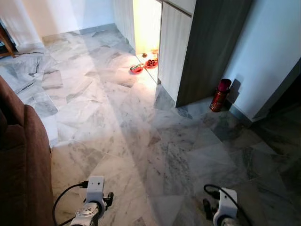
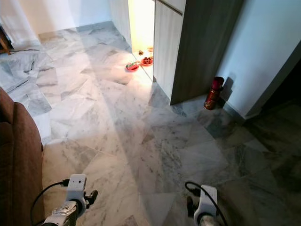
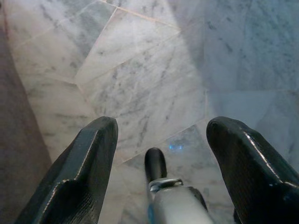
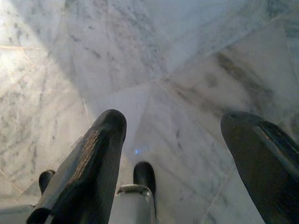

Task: Move the pillow to the sofa from floor

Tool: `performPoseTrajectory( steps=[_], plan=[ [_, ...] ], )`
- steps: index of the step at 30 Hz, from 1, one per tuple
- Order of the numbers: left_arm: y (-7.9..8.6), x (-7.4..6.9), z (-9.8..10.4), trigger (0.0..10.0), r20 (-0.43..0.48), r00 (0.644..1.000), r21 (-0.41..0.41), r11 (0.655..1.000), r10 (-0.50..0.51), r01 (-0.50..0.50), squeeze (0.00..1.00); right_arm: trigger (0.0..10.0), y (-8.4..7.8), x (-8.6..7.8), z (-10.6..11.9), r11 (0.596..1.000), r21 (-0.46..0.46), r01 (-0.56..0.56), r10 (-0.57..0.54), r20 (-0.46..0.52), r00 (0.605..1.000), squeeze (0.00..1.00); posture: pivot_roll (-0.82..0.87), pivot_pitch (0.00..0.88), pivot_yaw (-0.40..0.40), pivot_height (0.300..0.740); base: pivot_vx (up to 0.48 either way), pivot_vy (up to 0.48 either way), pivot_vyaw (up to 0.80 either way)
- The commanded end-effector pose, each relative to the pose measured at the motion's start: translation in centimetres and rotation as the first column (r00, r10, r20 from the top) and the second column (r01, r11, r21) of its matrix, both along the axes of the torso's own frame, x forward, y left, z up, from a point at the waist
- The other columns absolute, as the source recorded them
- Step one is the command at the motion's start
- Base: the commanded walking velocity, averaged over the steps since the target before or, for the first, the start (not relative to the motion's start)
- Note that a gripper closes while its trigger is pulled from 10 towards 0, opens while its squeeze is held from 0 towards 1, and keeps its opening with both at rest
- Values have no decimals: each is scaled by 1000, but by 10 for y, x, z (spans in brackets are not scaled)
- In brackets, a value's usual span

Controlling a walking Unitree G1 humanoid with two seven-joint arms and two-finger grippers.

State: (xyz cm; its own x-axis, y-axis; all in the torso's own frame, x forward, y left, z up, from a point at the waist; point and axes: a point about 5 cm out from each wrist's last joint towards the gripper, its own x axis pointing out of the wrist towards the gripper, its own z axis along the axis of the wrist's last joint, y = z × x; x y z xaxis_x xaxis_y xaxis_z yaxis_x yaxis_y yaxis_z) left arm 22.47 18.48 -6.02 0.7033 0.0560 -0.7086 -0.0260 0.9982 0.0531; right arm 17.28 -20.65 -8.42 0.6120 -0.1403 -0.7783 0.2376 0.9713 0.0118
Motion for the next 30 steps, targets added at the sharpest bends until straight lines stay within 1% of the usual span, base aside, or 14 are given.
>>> performPoseTrajectory(
  steps=[1, 5, 8, 10, 16, 22, 24, 30],
  plan=[
    [4, -5, -3, 10000, -10, 1000, 27, 1000, -2, 2, 0, 10000, 0, -6, -3, 1000, -3, -7, 7, -25, 1000, 0, -3, 12, 2, 740, 0, 0, 0],
    [3, -10, -5, 10000, -26, 1000, 26, 1000, -12, 12, 0, 10000, -1, -9, -4, 1000, -5, -29, 28, -38, 999, 0, -1, 6, 2, 740, 0, 0, 0],
    [2, -15, -9, 10000, -56, 998, 40, 999, -34, 37, 0, 10000, -7, -15, -5, 1000, -10, -28, 27, -48, 998, 0, -6, 2, 4, 740, 0, 0, 0],
    [2, -17, -10, 10000, -63, 997, 45, 998, -35, 38, 0, 10000, -8, -16, -5, 999, -14, -32, 32, -47, 998, 0, -8, 1, 4, 740, 0, 0, 0],
    [4, -22, -13, 10000, -76, 997, 65, 998, -18, 23, 0, 10000, -6, -19, -7, 999, -13, -45, 44, -65, 997, 0, -2, 0, -3, 740, 0, 0, 800],
    [2, -25, -15, 10000, -92, 995, 65, 997, -45, 51, 0, 10000, -2, -26, -11, 998, -4, -63, 63, -90, 994, 0, -1, 0, -4, 740, 0, 0, 800],
    [2, -26, -15, 10000, -94, 994, 63, 997, -46, 52, 0, 10000, -8, -32, -12, 998, -7, -60, 59, -102, 993, 0, -1, 0, -4, 740, 0, 0, 800],
    [2, -27, -16, 10000, -97, 994, 66, 996, -48, 54, 0, 10000, -13, -36, -12, 998, -11, -54, 52, -110, 993, 0, -3, 6, -4, 740, 0, 0, 800]
  ],
)
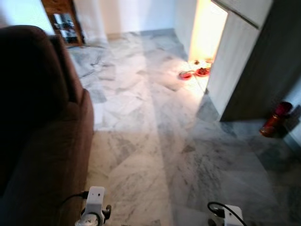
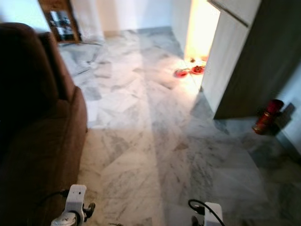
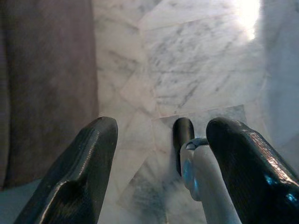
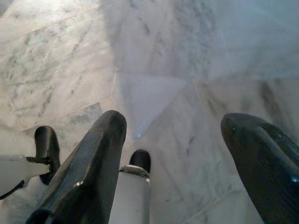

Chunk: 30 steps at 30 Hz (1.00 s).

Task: Move the pillow to the sofa from floor

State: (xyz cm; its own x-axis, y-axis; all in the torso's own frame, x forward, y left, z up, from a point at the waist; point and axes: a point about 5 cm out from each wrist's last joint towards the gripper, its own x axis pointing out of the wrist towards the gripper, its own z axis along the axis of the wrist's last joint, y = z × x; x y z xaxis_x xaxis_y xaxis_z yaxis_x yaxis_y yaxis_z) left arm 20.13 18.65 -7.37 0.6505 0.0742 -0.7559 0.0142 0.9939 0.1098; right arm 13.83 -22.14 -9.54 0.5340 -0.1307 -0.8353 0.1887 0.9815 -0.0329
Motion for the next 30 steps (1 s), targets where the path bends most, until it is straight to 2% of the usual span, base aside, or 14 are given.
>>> performPoseTrajectory(
  steps=[1, 13, 23, 30],
  plan=[
    [0, -4, -2, 10000, -21, 1000, 12, 1000, -18, 18, 0, 10000, 2, -1, -1, 1000, 9, -4, 4, -6, 1000, 0, -2, 11, -4, 740, 0, 0, 800],
    [0, -4, -2, 10000, -18, 1000, 8, 1000, -12, 12, 0, 10000, 0, -1, -1, 1000, 13, 9, -9, -6, 1000, 0, 2, 34, -3, 740, 0, 0, 800],
    [-1, -3, -2, 10000, -18, 1000, 12, 1000, -19, 19, 0, 10000, 5, 5, 0, 1000, 19, 4, -4, 5, 1000, 0, 2, 40, -5, 740, 0, 0, 800],
    [-3, 0, -1, 10000, -15, 1000, 7, 1000, -14, 14, 0, 10000, 6, 7, 1, 999, 38, 31, -32, 16, 999, 0, 5, 45, -7, 740, 0, 0, 148]
  ],
)
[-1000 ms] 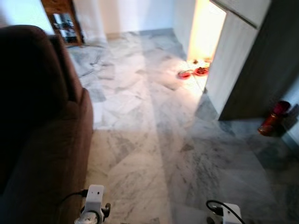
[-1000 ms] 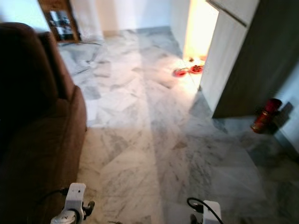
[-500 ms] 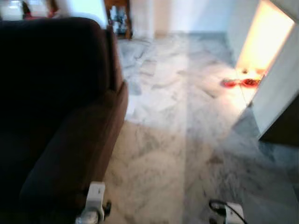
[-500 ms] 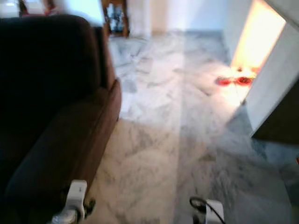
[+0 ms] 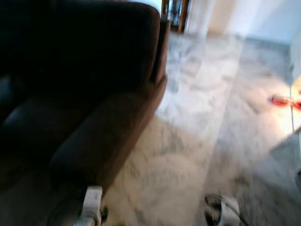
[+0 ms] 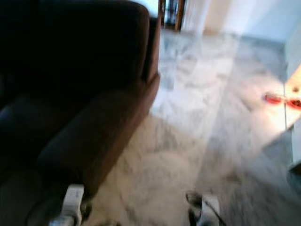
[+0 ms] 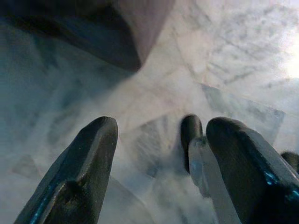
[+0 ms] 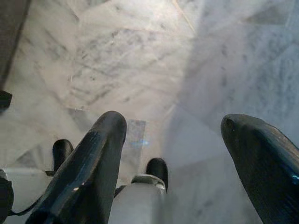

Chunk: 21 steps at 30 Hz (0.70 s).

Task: Move the pillow to the sofa from floor

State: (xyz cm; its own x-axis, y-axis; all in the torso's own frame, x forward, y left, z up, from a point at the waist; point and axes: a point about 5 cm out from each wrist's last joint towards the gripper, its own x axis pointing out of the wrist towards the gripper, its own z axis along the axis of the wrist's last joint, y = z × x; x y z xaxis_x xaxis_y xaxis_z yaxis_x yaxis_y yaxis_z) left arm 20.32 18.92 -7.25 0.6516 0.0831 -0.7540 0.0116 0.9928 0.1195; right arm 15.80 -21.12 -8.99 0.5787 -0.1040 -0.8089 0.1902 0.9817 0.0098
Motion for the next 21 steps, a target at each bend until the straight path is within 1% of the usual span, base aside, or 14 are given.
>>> performPoseTrajectory(
  steps=[1, 11, 14, 19, 21],
  plan=[
    [-7, -2, -2, 10000, -17, 1000, -5, 1000, -13, 13, 0, 10000, -5, -13, -4, 999, 9, 34, -33, -36, 999, 0, 6, 51, -9, 740, 0, 0, 0],
    [-7, -4, -3, 10000, -22, 1000, -13, 1000, -3, 3, 0, 10000, -14, -17, -4, 999, 3, 40, -40, -32, 999, 0, 7, 70, -9, 740, 0, 0, 0],
    [-7, -6, -4, 10000, -27, 1000, -10, 1000, -3, 2, 0, 10000, -16, -18, -3, 1000, -22, 11, -12, -35, 999, 0, 8, 73, -9, 740, 0, 0, 0],
    [-6, -7, -5, 10000, -32, 999, -9, 1000, -3, 3, 0, 10000, -4, -11, -3, 1000, -6, 6, -7, -23, 1000, 0, 10, 73, -8, 740, 0, 0, 660],
    [-5, -7, -5, 10000, -34, 999, -10, 1000, -3, 3, 0, 10000, 5, -7, -4, 1000, 11, 13, -12, -18, 1000, 0, 9, 72, -8, 740, 0, 0, 0]
  ],
)
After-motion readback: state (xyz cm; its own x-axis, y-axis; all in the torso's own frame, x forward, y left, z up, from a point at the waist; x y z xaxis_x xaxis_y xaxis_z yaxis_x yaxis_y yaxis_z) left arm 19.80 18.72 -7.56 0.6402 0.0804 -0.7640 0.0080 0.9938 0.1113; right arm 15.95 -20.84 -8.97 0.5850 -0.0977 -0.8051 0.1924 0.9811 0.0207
